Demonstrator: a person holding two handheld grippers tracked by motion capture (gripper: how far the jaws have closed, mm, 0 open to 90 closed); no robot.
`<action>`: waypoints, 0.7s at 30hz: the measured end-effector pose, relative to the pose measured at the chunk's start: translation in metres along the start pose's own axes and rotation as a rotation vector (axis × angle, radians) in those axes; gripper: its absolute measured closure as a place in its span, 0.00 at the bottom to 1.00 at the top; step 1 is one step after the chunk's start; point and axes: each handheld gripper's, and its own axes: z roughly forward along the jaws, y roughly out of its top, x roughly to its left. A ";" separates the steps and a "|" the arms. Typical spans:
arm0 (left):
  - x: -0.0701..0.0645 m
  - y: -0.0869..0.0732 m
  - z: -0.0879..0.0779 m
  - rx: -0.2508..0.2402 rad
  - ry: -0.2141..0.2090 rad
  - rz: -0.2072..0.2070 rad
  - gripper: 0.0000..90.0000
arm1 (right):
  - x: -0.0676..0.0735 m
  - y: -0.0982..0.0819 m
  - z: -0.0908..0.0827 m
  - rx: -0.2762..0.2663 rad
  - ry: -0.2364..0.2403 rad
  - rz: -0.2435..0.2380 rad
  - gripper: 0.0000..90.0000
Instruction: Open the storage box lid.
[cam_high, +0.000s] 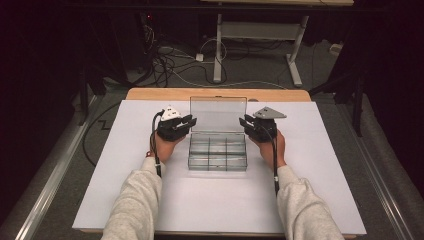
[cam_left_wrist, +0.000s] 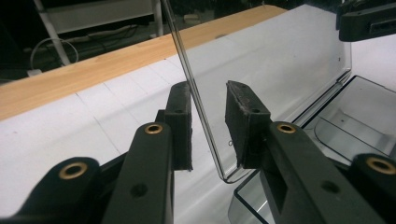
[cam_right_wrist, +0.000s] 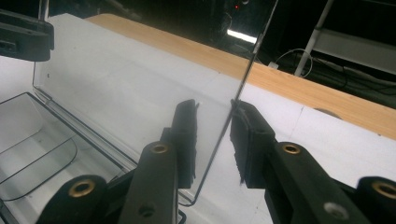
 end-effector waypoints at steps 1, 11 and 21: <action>0.001 -0.001 0.000 0.000 -0.007 -0.006 0.77 | 0.000 0.000 0.000 0.000 0.002 -0.001 0.80; 0.002 -0.006 0.003 0.003 -0.022 -0.042 0.76 | 0.000 -0.005 0.003 0.030 0.014 0.014 0.79; 0.002 -0.011 0.005 0.017 -0.034 -0.064 0.75 | 0.000 -0.008 0.004 0.054 0.026 0.022 0.77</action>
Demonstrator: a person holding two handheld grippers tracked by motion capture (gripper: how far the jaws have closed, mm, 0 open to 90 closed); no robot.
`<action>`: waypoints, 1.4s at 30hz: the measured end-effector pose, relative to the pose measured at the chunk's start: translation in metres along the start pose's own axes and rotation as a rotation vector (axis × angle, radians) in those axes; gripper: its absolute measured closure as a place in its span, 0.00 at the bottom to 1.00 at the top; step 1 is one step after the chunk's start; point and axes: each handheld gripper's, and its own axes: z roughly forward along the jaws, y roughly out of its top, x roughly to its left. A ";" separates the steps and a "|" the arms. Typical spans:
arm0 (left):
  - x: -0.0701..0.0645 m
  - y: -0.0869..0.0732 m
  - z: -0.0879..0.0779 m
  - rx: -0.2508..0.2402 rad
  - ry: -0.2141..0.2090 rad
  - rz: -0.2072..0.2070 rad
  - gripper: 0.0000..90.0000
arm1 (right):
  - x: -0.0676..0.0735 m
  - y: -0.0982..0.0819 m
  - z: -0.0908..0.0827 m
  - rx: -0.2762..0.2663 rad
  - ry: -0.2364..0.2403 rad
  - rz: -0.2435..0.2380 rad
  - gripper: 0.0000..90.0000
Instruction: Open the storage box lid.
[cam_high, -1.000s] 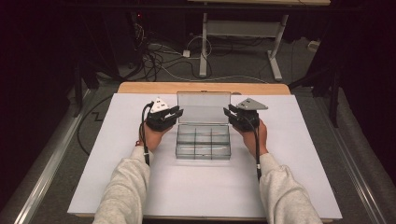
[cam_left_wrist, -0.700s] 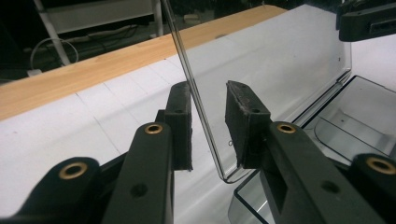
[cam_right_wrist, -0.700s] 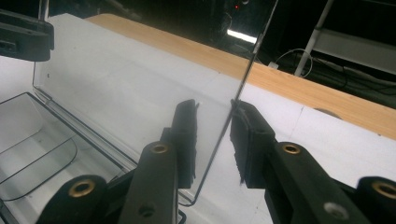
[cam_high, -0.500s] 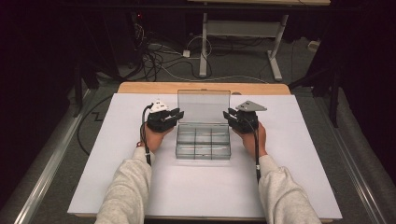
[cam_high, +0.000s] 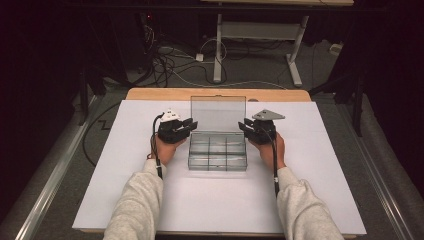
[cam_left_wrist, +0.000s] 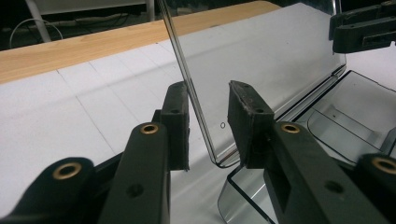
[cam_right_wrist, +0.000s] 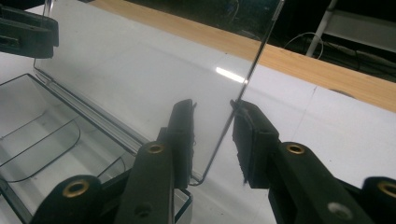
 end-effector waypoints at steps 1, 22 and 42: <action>0.000 0.000 0.000 0.000 0.000 -0.001 0.75 | 0.000 0.000 0.000 0.001 0.004 0.003 0.77; 0.000 -0.007 0.002 0.032 -0.015 -0.019 0.73 | 0.001 -0.009 0.001 0.034 0.018 0.006 0.76; -0.003 -0.007 0.001 0.041 0.003 -0.013 0.72 | 0.004 -0.008 0.000 0.040 -0.012 -0.025 0.73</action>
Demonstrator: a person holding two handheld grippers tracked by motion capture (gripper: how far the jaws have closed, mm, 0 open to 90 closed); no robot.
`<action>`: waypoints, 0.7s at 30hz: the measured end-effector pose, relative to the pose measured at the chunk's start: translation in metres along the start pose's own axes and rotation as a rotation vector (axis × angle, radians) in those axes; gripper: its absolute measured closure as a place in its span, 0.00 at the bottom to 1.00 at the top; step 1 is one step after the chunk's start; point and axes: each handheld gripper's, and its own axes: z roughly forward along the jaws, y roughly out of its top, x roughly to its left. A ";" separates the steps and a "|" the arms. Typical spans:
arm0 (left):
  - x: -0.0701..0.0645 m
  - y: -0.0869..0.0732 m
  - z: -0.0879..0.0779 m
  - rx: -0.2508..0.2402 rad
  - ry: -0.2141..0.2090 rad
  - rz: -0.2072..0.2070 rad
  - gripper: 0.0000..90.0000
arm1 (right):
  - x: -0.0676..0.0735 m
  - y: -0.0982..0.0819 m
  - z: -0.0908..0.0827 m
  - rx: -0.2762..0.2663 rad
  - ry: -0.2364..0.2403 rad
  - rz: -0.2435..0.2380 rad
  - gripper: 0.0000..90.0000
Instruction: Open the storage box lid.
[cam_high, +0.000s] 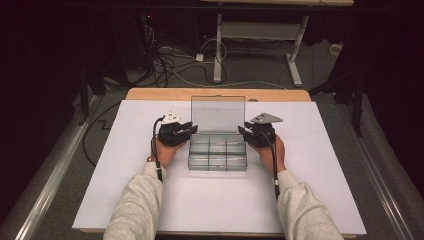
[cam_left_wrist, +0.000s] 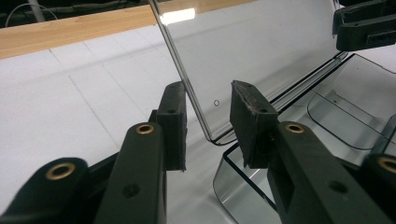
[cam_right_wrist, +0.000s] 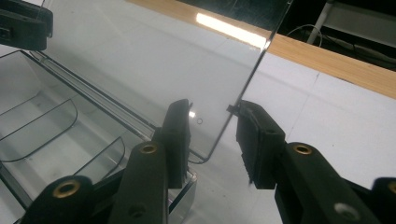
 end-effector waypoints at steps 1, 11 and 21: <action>0.000 0.000 0.000 0.000 0.000 0.000 0.72 | 0.000 0.000 0.000 -0.002 0.000 0.001 0.73; 0.001 -0.001 0.001 0.014 0.011 0.009 0.71 | 0.003 0.000 0.001 0.017 -0.027 -0.035 0.73; -0.007 0.003 0.000 0.033 0.035 0.074 0.71 | 0.003 0.000 -0.001 0.019 -0.030 -0.054 0.71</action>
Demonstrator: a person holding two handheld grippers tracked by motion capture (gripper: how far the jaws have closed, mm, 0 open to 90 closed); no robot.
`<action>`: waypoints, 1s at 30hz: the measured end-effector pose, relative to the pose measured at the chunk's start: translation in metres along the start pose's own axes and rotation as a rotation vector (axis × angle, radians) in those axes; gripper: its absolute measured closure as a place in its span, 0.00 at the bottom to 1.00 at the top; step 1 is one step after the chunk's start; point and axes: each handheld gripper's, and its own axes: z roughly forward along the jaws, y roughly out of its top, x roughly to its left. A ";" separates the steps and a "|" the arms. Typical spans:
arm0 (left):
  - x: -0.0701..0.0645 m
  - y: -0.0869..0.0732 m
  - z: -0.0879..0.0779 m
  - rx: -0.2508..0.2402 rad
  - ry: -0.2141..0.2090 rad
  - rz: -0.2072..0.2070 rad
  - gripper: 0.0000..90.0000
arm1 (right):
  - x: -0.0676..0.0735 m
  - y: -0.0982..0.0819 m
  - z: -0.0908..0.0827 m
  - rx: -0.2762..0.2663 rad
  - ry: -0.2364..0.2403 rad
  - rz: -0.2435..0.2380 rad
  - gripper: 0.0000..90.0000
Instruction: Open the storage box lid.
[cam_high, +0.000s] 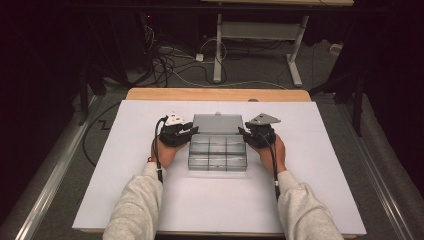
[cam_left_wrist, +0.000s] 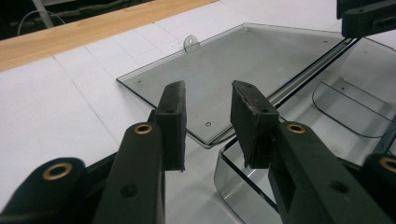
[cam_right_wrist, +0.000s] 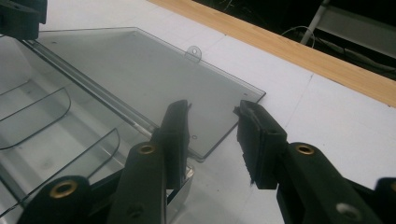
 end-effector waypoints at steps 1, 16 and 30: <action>-0.001 0.002 -0.002 0.008 0.009 0.023 0.71 | 0.000 0.001 -0.001 -0.002 0.004 -0.004 0.71; -0.020 0.014 -0.035 -0.008 0.056 0.186 0.59 | -0.008 0.006 -0.044 -0.058 0.059 -0.045 0.62; -0.052 0.010 -0.068 -0.047 0.086 0.361 0.40 | -0.012 -0.008 -0.093 -0.091 0.079 -0.080 0.53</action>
